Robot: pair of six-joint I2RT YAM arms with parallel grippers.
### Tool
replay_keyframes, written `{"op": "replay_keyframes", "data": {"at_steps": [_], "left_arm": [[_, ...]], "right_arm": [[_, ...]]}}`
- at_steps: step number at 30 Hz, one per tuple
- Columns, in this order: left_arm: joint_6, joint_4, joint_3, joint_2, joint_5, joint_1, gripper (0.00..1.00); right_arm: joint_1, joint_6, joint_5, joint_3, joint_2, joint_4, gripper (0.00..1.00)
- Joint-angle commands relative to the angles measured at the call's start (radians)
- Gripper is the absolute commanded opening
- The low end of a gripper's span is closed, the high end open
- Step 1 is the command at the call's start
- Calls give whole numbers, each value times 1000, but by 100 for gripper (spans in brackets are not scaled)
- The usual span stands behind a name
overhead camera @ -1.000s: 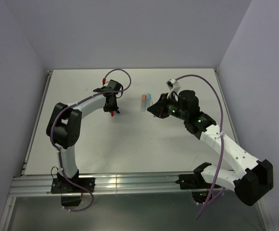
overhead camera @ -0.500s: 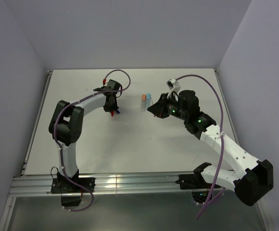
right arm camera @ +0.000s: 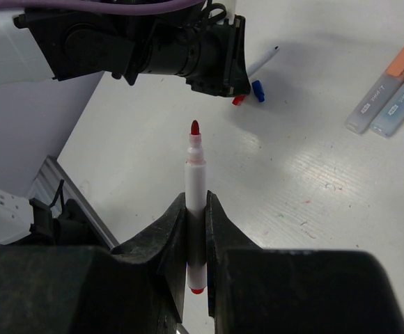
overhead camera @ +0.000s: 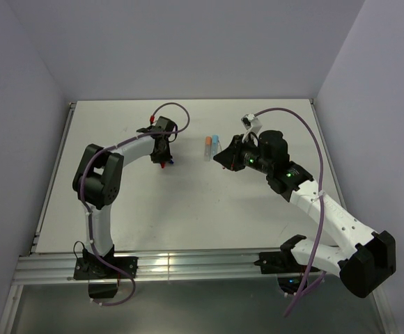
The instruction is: Insert the pens into the pen caps
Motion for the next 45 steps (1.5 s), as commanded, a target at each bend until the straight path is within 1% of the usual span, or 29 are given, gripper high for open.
{"op": "replay_keyframes", "data": {"at_steps": [1, 6, 9, 10, 13, 15, 18, 21, 22, 24, 25, 26, 29, 30, 31, 33, 34, 36, 37, 39, 40, 43, 44, 45], "left_arm": [[9, 23, 30, 5, 12, 2, 27], [10, 14, 40, 19, 13, 2, 25], [6, 12, 38, 25, 18, 2, 18], [6, 12, 38, 27, 21, 4, 11], [3, 6, 33, 19, 24, 2, 0], [-2, 3, 29, 2, 27, 2, 0], [-13, -14, 24, -55, 33, 2, 0], [-22, -54, 35, -156, 25, 2, 0], [-23, -66, 39, -220, 21, 2, 0], [-25, -89, 62, -289, 31, 2, 0], [-28, -86, 72, -358, 41, 2, 0], [-31, -79, 91, -392, 57, 2, 0], [-31, 27, 98, -524, 160, 2, 0], [-34, 120, 90, -554, 213, 2, 0], [-36, 168, 80, -609, 241, 4, 0], [-48, 268, 35, -654, 286, 4, 0], [-60, 382, 12, -694, 342, 5, 0], [-98, 495, -77, -728, 427, 10, 0], [-121, 612, -104, -751, 502, 13, 0], [-169, 694, -166, -765, 545, 28, 0], [-175, 717, -174, -763, 559, 28, 0], [-211, 780, -181, -739, 674, 30, 0], [-244, 870, -225, -743, 691, 28, 0], [-261, 900, -246, -743, 705, 28, 0]], "right_arm": [[4, -13, 12, 1, -14, 17, 0], [4, -13, 10, 1, -9, 16, 0], [4, -13, 7, 3, -12, 13, 0], [4, -14, 7, 4, -12, 13, 0], [4, -14, 3, 4, -12, 14, 0], [4, -13, -2, 4, -11, 17, 0], [4, -13, -17, 7, -3, 19, 0], [4, -16, -33, 7, 2, 25, 0], [4, -16, -46, 7, 2, 28, 0], [4, -13, -63, 7, 8, 46, 0], [6, -10, -86, 7, 9, 56, 0], [6, -7, -99, 10, 14, 65, 0], [10, 15, -152, 36, 51, 103, 0], [13, 19, -160, 56, 57, 103, 0], [21, 26, -162, 62, 58, 134, 0], [24, 47, -174, 79, 64, 172, 0], [25, 58, -186, 84, 68, 190, 0], [29, 81, -211, 111, 84, 230, 0], [33, 85, -218, 124, 95, 243, 0], [55, 88, -238, 168, 132, 256, 0], [62, 93, -246, 179, 146, 264, 0], [90, 111, -246, 217, 195, 290, 0], [107, 105, -240, 237, 216, 286, 0], [114, 101, -237, 243, 224, 286, 0]]}}
